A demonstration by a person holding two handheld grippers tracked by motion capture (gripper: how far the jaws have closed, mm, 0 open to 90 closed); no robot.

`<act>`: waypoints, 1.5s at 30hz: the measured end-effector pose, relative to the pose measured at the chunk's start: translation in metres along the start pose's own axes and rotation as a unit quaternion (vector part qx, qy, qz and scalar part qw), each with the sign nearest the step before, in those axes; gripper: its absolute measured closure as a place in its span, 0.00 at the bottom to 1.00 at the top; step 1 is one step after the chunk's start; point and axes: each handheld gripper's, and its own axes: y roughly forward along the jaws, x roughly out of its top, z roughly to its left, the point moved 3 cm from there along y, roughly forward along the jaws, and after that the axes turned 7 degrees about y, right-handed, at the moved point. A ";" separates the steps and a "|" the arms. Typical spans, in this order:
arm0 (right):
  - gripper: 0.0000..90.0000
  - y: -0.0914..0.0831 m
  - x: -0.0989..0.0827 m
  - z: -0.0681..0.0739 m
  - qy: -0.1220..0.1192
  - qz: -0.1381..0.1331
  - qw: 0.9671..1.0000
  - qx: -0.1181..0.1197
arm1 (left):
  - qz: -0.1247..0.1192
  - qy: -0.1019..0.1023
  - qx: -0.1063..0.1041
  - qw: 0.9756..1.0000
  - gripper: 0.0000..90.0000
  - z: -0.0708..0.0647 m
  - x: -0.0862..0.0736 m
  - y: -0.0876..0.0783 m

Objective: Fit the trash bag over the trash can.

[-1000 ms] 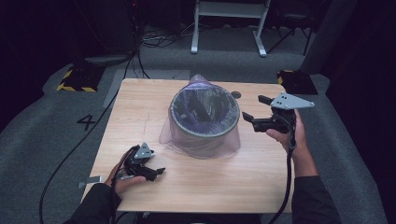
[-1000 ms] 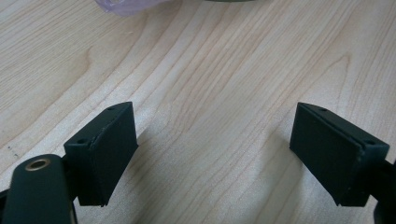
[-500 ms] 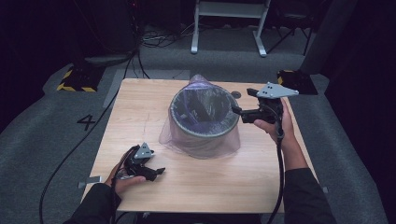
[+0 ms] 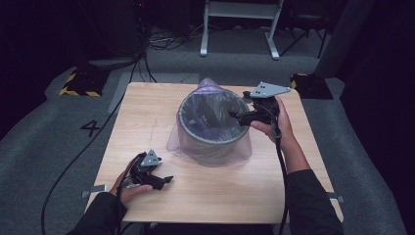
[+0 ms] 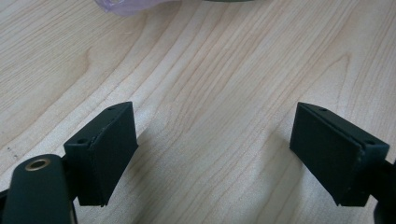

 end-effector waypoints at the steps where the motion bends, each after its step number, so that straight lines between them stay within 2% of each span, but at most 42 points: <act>1: 0.19 0.002 0.000 0.000 0.000 0.002 1.000 0.001 | 0.000 0.000 0.000 1.000 0.16 0.000 0.000 0.000; 8: 0.19 0.015 -0.001 0.002 0.002 0.019 1.000 0.006 | 0.000 0.000 0.000 1.000 0.16 0.000 0.000 0.000; 17: 0.19 0.026 -0.005 0.012 -0.013 0.049 0.998 0.032 | 0.000 0.000 0.000 1.000 0.16 0.000 0.000 0.000; 32: 0.19 0.036 -0.009 0.021 -0.033 0.087 0.995 0.035 | 0.000 0.000 0.000 1.000 0.16 0.000 0.000 0.000; 42: 0.20 0.042 -0.011 0.023 -0.048 0.116 0.992 0.028 | 0.000 0.000 0.000 1.000 0.16 0.000 0.000 0.000; 45: 0.24 0.042 -0.010 0.024 -0.055 0.114 0.992 0.027 | 0.000 0.000 0.000 1.000 0.16 0.000 0.000 0.000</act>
